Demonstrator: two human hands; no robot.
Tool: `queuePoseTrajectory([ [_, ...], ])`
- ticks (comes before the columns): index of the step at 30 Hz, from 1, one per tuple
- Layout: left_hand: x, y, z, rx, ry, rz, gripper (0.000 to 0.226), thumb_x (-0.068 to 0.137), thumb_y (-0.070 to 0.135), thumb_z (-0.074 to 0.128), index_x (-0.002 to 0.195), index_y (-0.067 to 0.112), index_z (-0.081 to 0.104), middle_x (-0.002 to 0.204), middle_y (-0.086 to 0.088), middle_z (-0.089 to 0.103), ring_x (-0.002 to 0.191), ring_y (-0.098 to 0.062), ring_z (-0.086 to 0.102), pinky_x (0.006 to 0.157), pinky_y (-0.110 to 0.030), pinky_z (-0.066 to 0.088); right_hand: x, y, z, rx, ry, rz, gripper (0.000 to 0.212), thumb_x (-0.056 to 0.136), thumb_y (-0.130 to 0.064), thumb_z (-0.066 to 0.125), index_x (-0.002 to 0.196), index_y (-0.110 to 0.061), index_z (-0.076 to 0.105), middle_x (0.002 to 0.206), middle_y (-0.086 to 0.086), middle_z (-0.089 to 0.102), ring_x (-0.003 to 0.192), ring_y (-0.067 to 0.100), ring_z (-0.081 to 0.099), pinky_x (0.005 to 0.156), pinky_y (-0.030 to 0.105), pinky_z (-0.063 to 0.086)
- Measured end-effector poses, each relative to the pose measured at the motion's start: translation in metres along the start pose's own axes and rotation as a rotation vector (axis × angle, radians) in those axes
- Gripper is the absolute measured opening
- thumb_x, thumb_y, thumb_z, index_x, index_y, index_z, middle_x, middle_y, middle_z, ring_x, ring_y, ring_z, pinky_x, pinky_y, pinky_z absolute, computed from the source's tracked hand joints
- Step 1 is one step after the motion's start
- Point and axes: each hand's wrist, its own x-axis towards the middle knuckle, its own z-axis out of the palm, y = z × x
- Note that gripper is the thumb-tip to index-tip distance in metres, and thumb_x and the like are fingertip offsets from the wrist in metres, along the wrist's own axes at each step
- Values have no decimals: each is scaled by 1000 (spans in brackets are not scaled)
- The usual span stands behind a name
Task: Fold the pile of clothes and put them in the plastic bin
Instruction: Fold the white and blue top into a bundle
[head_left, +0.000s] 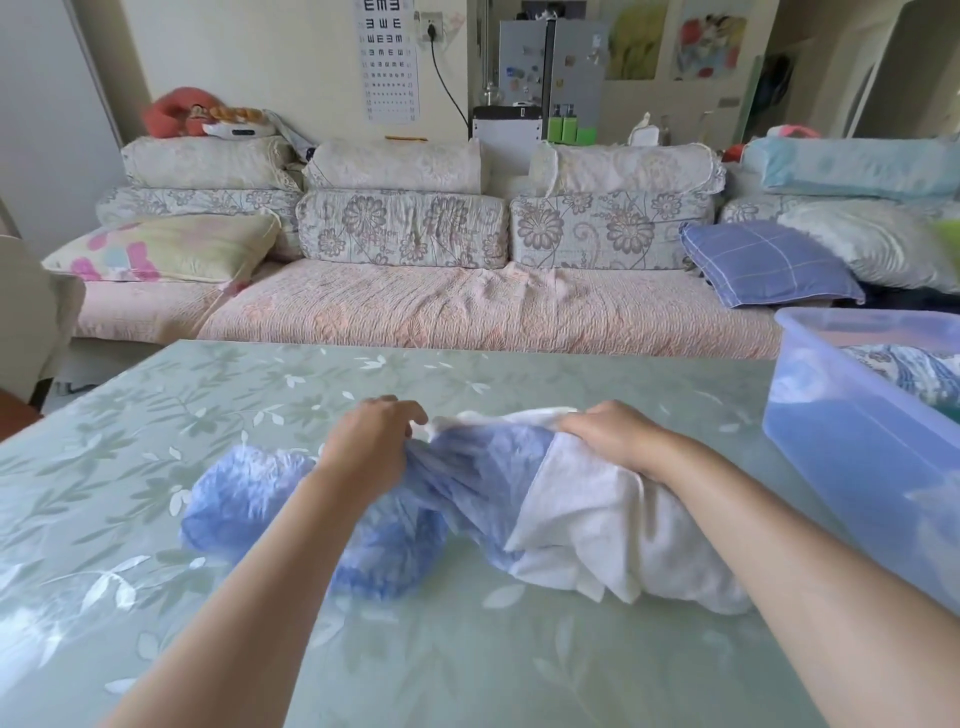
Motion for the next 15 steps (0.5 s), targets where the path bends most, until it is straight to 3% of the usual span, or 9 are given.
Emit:
queuePoseTrajectory([
  [2,2,-4,-3,28,239,31,43,73,-10,54,98,19,73,92,-3,62,93,-31,56,68,-33,40,5,9,-6,-177,270,98,49,100,-52,42,92,-12,69,100,17,68,94,31,63,75,33,41],
  [5,6,-14,-3,15,480,56,38,68,-14,58,85,16,73,84,-5,59,83,-32,52,71,-36,40,7,21,-14,-119,586,165,53,103,-47,36,108,-5,66,113,22,67,107,40,61,81,40,45],
  [7,7,-18,-1,46,393,42,42,70,-11,58,89,23,72,88,-2,59,88,-31,53,76,-36,38,9,27,-15,-169,603,165,46,103,-41,40,109,-3,65,113,22,66,108,40,61,82,41,45],
  [9,4,-18,6,163,70,-17,47,78,-2,55,104,35,70,103,0,61,103,-27,54,85,-36,38,10,30,-6,-316,521,148,36,97,-37,50,115,-9,62,119,17,65,111,36,60,86,39,46],
  [11,-3,-15,17,269,-182,-79,53,84,5,51,121,41,61,122,2,56,117,-22,48,96,-34,37,10,31,8,-473,440,126,42,89,-30,61,127,-15,51,127,12,55,117,34,54,93,40,44],
  [13,-7,-2,25,274,-181,-59,59,82,6,50,131,39,53,131,4,51,123,-20,44,100,-34,35,9,27,21,-545,449,-48,55,84,-22,64,136,-19,45,132,10,47,121,32,49,97,42,40],
  [15,-7,17,30,197,-106,49,62,79,8,52,133,39,49,136,6,47,125,-18,40,103,-34,33,6,18,32,-469,421,-327,54,80,-18,61,133,-18,54,131,9,50,121,32,51,99,43,41],
])
